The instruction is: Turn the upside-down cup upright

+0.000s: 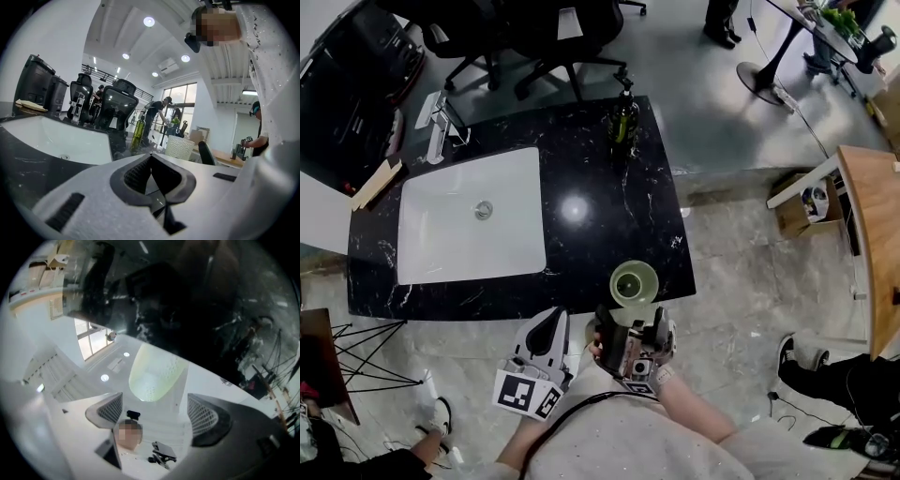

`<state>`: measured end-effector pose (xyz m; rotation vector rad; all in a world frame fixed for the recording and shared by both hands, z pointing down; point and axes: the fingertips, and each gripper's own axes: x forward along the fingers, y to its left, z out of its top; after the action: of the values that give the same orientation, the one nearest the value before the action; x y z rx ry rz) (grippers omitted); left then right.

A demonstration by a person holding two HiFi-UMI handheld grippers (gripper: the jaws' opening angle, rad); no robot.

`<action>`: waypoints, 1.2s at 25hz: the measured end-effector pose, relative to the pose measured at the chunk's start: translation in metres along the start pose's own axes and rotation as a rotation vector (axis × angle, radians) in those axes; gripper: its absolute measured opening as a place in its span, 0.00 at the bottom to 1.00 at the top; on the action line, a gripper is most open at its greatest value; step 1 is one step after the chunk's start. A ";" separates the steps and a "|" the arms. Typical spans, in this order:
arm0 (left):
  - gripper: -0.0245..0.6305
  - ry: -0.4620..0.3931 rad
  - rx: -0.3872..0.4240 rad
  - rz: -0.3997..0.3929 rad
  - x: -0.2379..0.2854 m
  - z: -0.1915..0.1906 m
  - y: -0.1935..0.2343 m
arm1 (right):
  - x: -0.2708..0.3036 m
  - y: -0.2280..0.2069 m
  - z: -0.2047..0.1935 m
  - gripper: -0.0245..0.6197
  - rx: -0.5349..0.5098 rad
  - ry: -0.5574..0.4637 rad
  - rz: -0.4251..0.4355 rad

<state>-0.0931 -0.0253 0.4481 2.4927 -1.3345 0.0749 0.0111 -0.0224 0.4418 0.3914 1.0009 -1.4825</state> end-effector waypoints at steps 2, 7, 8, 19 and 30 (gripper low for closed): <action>0.05 -0.007 -0.001 -0.002 0.001 0.000 -0.003 | -0.003 -0.005 -0.019 0.67 -0.091 0.105 -0.098; 0.05 -0.030 -0.011 -0.023 0.007 0.003 -0.015 | -0.013 -0.007 -0.062 0.66 -0.309 0.339 -0.316; 0.05 -0.035 -0.012 -0.030 0.008 0.004 -0.018 | -0.017 -0.005 -0.065 0.66 -0.347 0.364 -0.348; 0.05 -0.100 0.005 -0.075 0.000 0.028 -0.041 | -0.001 0.011 -0.088 0.05 -1.035 0.710 -0.710; 0.05 -0.118 0.036 -0.117 -0.001 0.029 -0.067 | 0.016 0.007 -0.081 0.05 -1.783 0.844 -0.921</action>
<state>-0.0416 0.0013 0.4038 2.6368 -1.2379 -0.0758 -0.0106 0.0301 0.3808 -0.9503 2.9221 -0.4769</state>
